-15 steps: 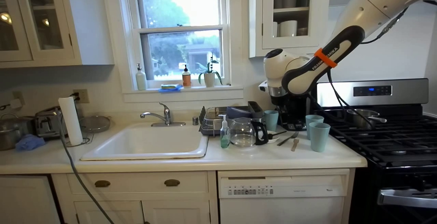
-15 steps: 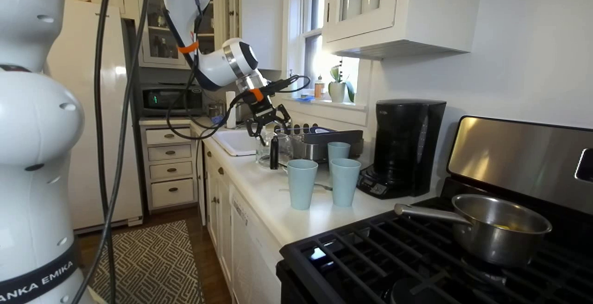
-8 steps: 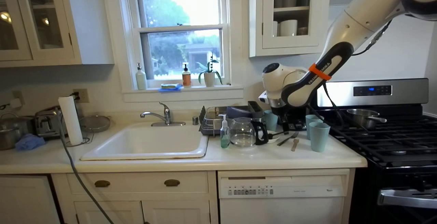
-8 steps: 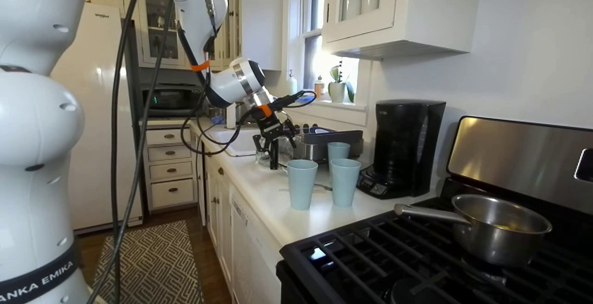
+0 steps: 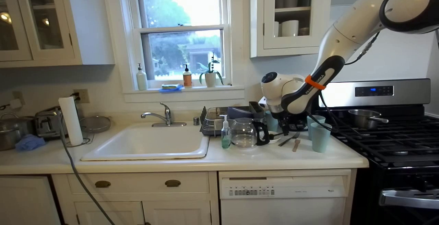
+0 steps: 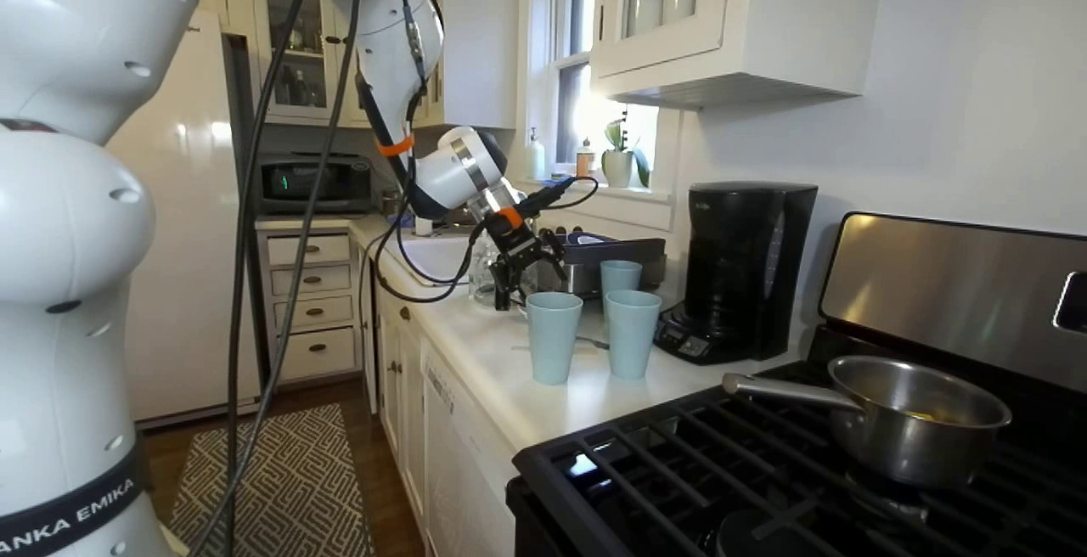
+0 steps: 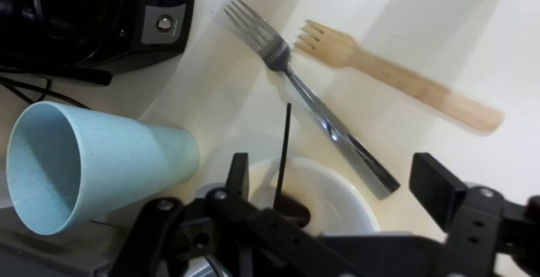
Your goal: Pick up the black measuring spoon and pour its contents into the clear coffee jar, put the black measuring spoon into the most forward blue cup
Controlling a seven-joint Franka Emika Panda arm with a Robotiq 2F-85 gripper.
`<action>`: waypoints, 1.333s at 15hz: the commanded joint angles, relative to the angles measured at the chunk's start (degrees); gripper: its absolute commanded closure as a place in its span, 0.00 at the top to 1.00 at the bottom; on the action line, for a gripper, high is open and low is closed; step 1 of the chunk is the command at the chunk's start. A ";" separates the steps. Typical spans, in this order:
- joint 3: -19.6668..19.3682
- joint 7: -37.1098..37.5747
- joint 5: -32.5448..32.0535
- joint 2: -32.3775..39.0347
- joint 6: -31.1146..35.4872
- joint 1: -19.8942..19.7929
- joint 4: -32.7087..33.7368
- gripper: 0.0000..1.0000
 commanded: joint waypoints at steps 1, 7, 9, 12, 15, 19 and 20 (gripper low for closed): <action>-0.68 1.62 -3.21 3.98 0.46 -0.27 4.19 0.84; -1.76 2.66 -5.05 7.96 0.49 -0.45 8.16 0.47; -2.05 3.08 -5.69 8.89 0.67 -0.38 9.09 0.46; -2.22 3.35 -5.89 10.04 -0.07 -0.32 10.28 0.42; -2.32 3.32 -5.73 10.73 -0.47 -0.29 10.84 0.25; -2.03 2.81 -4.62 9.44 -3.20 -0.08 9.80 0.00; -2.04 3.05 -4.71 8.74 -4.18 0.16 9.30 0.00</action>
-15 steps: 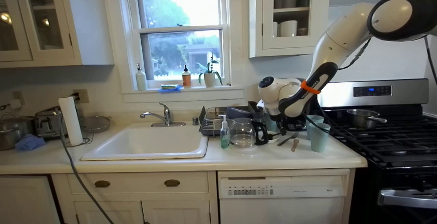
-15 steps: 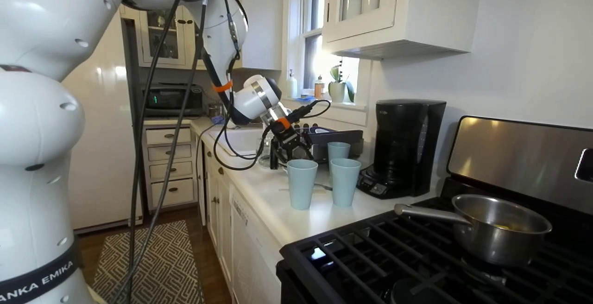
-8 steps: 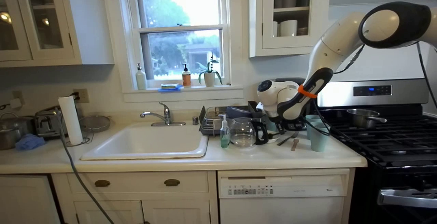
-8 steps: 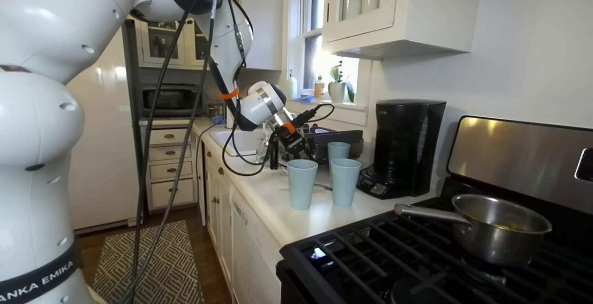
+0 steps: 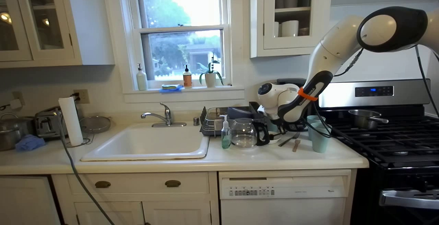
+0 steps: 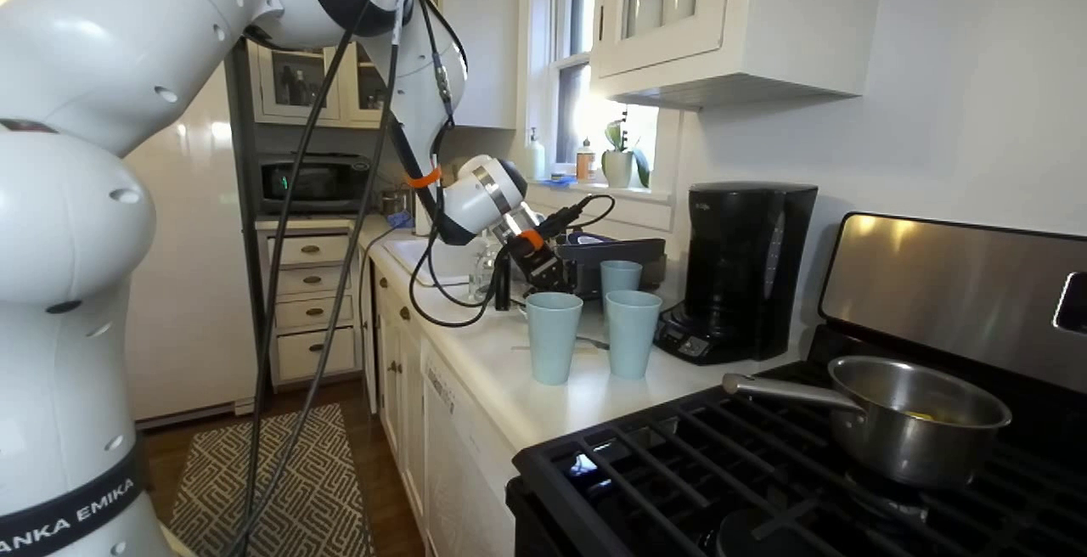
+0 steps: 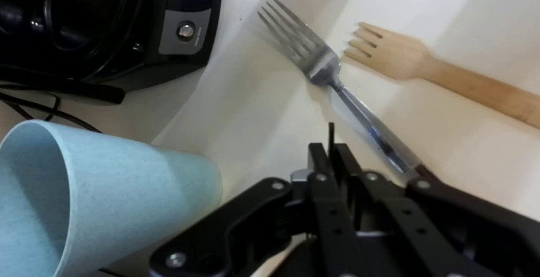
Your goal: Pick up the black measuring spoon and pour its contents into the clear coffee jar, put the black measuring spoon into the most forward blue cup
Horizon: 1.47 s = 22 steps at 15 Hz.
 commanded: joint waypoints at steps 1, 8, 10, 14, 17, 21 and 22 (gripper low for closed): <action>0.51 1.10 -0.63 -2.27 -4.00 0.45 -0.90 0.00; 4.55 -2.36 5.01 -12.47 -14.34 -0.07 -4.32 0.01; 5.86 -3.69 7.25 -15.57 -17.55 0.25 -4.34 0.01; 8.81 -5.87 9.35 -20.00 -20.98 2.00 -2.73 0.01; 11.19 -6.96 12.14 -19.61 -25.11 3.96 0.64 0.01; 13.16 -8.23 20.40 -14.76 -34.15 5.92 7.86 0.01; 13.33 -8.25 22.66 -13.42 -36.26 6.18 9.96 0.01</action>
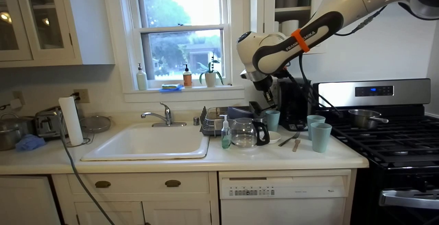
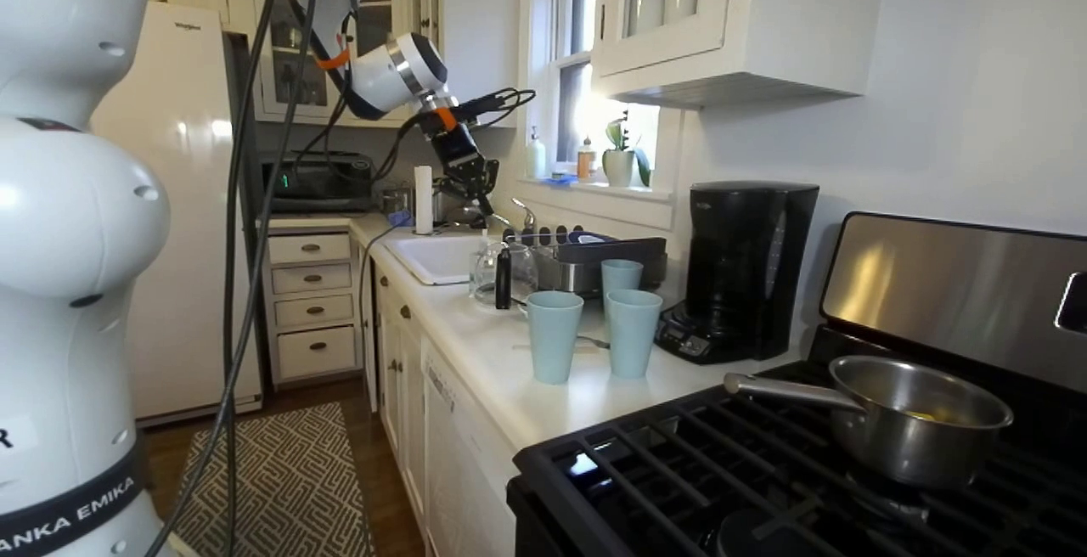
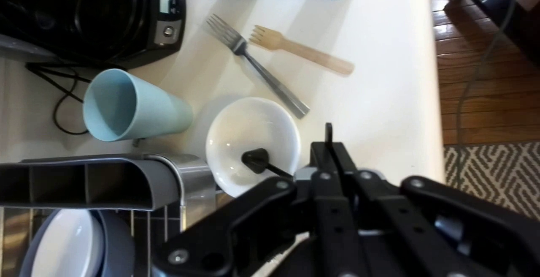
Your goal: Pick up the black measuring spoon and pour its contents into the clear coffee jar, put the black measuring spoon into the most forward blue cup
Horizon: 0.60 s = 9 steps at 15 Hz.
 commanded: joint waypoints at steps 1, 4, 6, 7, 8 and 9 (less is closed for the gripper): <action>0.52 -1.89 8.33 6.64 -7.78 0.53 9.81 0.01; 0.07 -1.31 15.79 12.03 -11.97 -0.13 17.68 0.01; -0.29 -0.41 20.38 15.48 -14.34 -0.86 23.35 0.01; -0.41 -0.34 22.69 17.07 -15.65 -1.41 26.22 0.01; -0.61 0.08 24.91 18.59 -16.82 -1.98 29.01 0.01; -0.70 0.74 26.99 19.98 -18.06 -2.51 31.48 0.01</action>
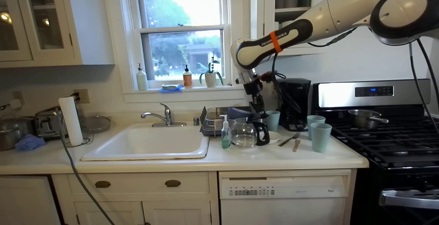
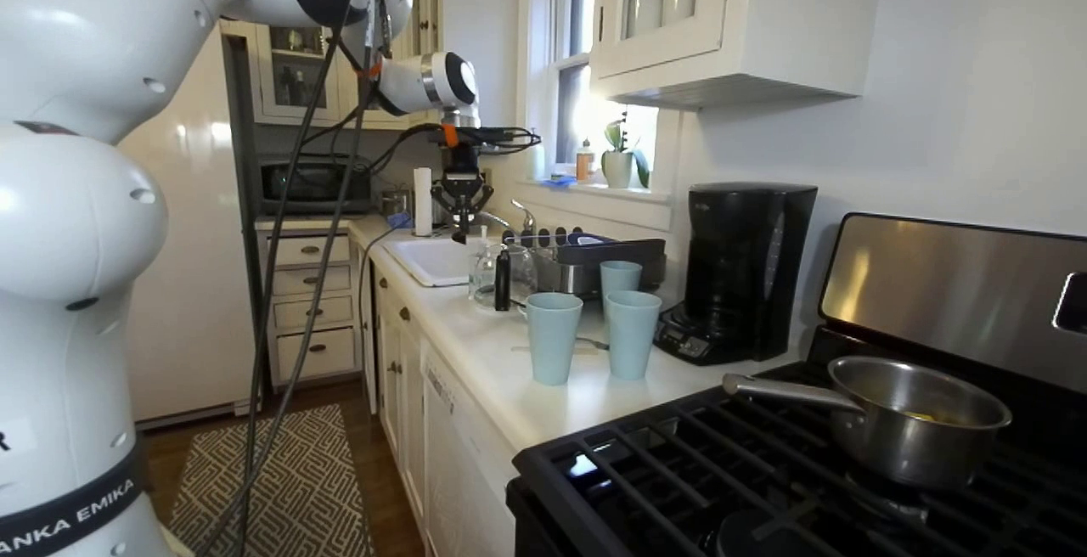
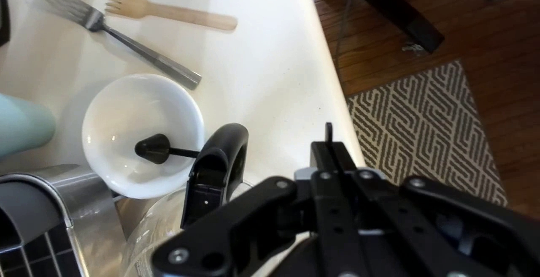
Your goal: Pick up the black measuring spoon and pour its contents into the clear coffee jar, put the black measuring spoon into the most forward blue cup
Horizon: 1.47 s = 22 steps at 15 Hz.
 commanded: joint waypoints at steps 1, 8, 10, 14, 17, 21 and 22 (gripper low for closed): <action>-0.33 1.30 8.30 7.48 -6.44 -1.86 13.48 0.01; -1.37 2.13 10.53 7.79 -4.90 -2.86 13.60 0.04; -0.77 2.26 10.18 7.70 -4.62 -2.91 13.25 0.04; -1.31 3.15 12.40 11.14 -8.63 -3.24 18.72 0.01; -1.50 4.56 14.13 14.37 -13.49 -3.92 23.05 0.01; -0.94 6.83 18.54 18.79 -19.59 -4.94 30.31 0.01; -0.75 7.52 19.92 19.72 -21.02 -5.20 31.99 0.01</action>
